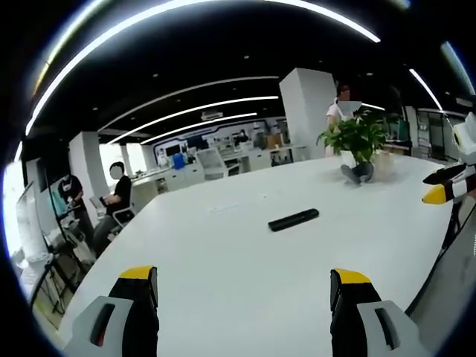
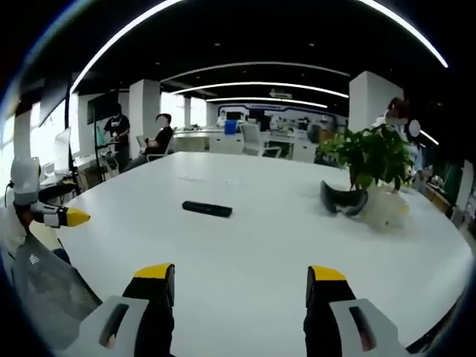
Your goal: Press the specified remote control buttons in sequence, fully releasing each button before pressing the next.
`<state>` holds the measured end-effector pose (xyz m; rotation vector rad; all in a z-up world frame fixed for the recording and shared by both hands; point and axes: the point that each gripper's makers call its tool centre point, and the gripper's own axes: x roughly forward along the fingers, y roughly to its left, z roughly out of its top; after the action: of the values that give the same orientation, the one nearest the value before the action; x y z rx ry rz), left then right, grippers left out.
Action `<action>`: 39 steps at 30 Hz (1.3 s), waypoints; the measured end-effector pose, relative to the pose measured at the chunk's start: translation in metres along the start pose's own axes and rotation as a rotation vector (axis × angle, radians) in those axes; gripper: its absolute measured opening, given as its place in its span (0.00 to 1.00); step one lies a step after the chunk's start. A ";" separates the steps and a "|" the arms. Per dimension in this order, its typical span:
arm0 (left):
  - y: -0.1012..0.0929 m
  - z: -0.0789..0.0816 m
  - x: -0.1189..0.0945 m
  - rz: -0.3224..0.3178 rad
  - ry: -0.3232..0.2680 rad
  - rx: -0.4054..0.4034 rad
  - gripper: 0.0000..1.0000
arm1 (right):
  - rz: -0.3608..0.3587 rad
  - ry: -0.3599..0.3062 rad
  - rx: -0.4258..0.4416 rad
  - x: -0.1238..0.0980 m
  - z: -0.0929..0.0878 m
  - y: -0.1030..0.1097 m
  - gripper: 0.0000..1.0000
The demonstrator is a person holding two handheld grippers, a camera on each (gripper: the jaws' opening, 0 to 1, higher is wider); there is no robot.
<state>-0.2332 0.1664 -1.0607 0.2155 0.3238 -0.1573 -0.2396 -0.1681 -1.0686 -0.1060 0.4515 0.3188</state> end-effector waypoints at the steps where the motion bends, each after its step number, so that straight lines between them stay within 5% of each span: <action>1: 0.000 0.001 0.000 -0.001 0.000 -0.001 1.00 | 0.000 -0.001 -0.002 0.000 0.000 0.000 0.71; 21: -0.007 0.012 0.011 -0.037 -0.003 0.076 1.00 | 0.023 0.009 -0.005 0.002 -0.001 0.004 0.70; 34: 0.001 0.052 0.057 -0.094 -0.049 0.130 1.00 | 0.016 0.059 -0.024 0.005 -0.010 0.004 0.69; 37: 0.001 0.064 0.068 -0.103 -0.068 0.176 0.87 | 0.012 0.069 -0.031 0.006 -0.012 0.004 0.69; 39: 0.000 0.071 0.079 -0.114 -0.077 0.186 0.88 | 0.013 0.072 -0.030 0.006 -0.012 0.004 0.69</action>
<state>-0.1384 0.1407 -1.0211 0.3739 0.2454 -0.3085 -0.2410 -0.1649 -1.0822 -0.1438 0.5190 0.3355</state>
